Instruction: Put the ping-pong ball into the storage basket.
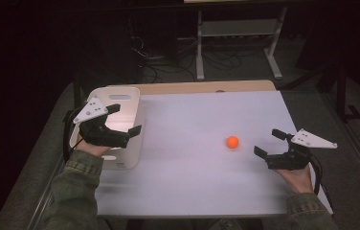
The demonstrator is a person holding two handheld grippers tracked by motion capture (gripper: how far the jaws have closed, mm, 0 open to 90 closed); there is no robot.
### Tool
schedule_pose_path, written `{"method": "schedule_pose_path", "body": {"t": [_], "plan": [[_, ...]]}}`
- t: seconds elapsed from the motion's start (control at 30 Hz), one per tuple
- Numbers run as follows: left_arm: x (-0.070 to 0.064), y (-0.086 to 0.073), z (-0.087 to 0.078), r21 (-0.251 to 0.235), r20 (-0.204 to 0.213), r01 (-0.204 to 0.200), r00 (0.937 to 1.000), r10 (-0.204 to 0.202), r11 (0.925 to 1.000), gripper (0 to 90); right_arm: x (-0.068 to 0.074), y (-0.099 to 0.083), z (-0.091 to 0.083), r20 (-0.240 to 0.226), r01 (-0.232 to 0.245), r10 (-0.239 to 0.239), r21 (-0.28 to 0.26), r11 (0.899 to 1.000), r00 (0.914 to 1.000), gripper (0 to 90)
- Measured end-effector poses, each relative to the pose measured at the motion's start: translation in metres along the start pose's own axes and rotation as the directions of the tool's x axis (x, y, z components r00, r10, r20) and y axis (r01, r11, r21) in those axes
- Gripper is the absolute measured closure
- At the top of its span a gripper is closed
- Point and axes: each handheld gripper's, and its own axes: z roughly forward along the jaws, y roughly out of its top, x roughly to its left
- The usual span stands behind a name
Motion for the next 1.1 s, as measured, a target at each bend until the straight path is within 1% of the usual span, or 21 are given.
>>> {"method": "schedule_pose_path", "body": {"t": [0.2, 0.4, 0.5, 0.7, 0.83, 0.87, 0.93, 1.1], "plan": [[-0.004, 0.007, 0.009, 0.023, 0.023, -0.03, 0.9993, 0.03, 0.9993, 0.0, 0.0, 0.0, 0.0, -0.001, -0.001, 0.001, -0.002, 1.0, 1.0, 0.0], [-0.009, 0.015, 0.016, 0.029, 0.043, -0.046, 0.9981, 0.045, 0.9985, 0.0, 0.0, 0.0, 0.0, -0.003, 0.004, -0.004, 0.003, 1.0, 1.0, 0.0], [-0.011, 0.02, 0.022, 0.051, 0.053, -0.066, 0.9966, 0.063, 0.9965, 0.0, 0.001, 0.0, 0.0, -0.004, 0.0, 0.0, 0.003, 1.0, 1.0, 0.0], [-0.014, 0.026, 0.032, 0.07, 0.083, -0.084, 0.9935, 0.078, 0.9941, 0.0, 0.001, 0.0, -0.001, -0.001, 0.003, -0.003, 0.003, 1.0, 1.0, 0.0], [-0.016, 0.03, 0.038, 0.08, 0.093, -0.095, 0.9919, 0.087, 0.9923, 0.0, 0.001, 0.001, -0.001, -0.005, 0.005, -0.005, 0.0, 1.0, 1.0, 0.0], [-0.016, 0.031, 0.041, 0.091, 0.092, -0.097, 0.9918, 0.089, 0.9911, 0.0, 0.001, 0.001, -0.001, -0.009, 0.004, -0.004, -0.003, 1.0, 1.0, 0.0], [-0.017, 0.032, 0.043, 0.096, 0.098, -0.098, 0.9913, 0.088, 0.9905, 0.0, 0.001, 0.001, -0.001, -0.012, 0.004, -0.005, -0.005, 1.0, 0.9999, 0.0], [-0.021, 0.037, 0.052, 0.109, 0.119, -0.118, 0.9874, 0.105, 0.9871, 0.0, 0.001, 0.001, -0.001, -0.017, 0.005, -0.005, -0.004, 1.0, 0.9998, 0.0]]}}
